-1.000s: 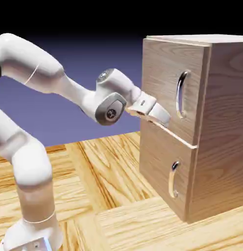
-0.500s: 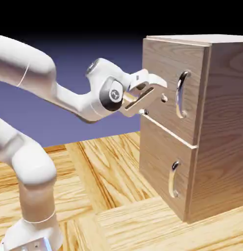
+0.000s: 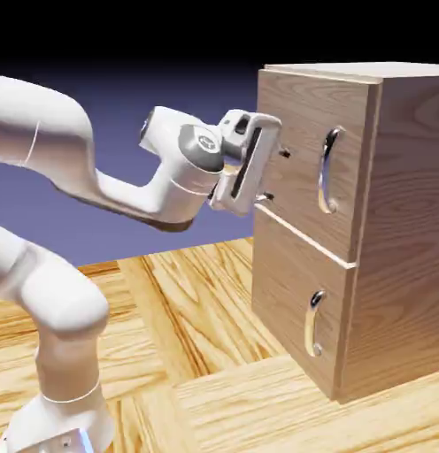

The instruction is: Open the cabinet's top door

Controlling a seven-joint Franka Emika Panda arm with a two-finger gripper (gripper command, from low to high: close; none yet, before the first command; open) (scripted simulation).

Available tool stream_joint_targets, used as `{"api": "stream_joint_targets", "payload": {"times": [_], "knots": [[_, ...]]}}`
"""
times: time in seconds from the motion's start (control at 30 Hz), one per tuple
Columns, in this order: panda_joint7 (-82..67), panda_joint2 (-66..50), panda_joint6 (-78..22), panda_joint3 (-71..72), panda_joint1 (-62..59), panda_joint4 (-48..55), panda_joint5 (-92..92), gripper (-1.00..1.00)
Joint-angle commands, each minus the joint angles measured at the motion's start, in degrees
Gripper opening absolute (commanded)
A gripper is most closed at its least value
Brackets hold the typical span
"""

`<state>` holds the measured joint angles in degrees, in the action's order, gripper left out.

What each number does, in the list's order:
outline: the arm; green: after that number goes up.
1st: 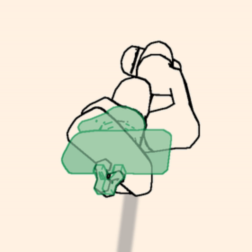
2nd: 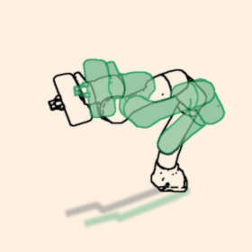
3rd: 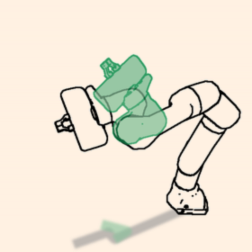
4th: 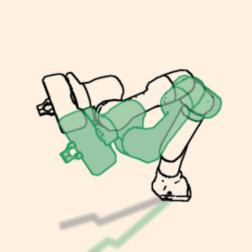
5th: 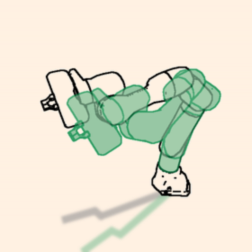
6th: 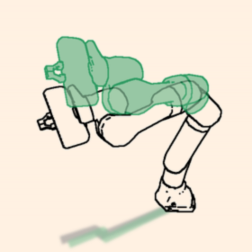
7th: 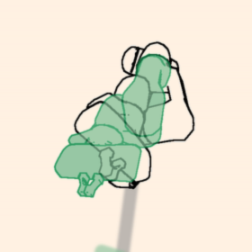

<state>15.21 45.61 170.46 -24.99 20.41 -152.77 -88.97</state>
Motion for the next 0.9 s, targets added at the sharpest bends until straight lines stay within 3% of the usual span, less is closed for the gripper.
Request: {"api": "stream_joint_targets", "payload": {"times": [0.0,0.87], "knots": [[-0.8,0.4,-0.1,-0.7,0.6,0.2,-2.5,0.00],[-20.6,9.8,-2.7,-18.9,14.9,6.2,-67.3,0.00]]}}
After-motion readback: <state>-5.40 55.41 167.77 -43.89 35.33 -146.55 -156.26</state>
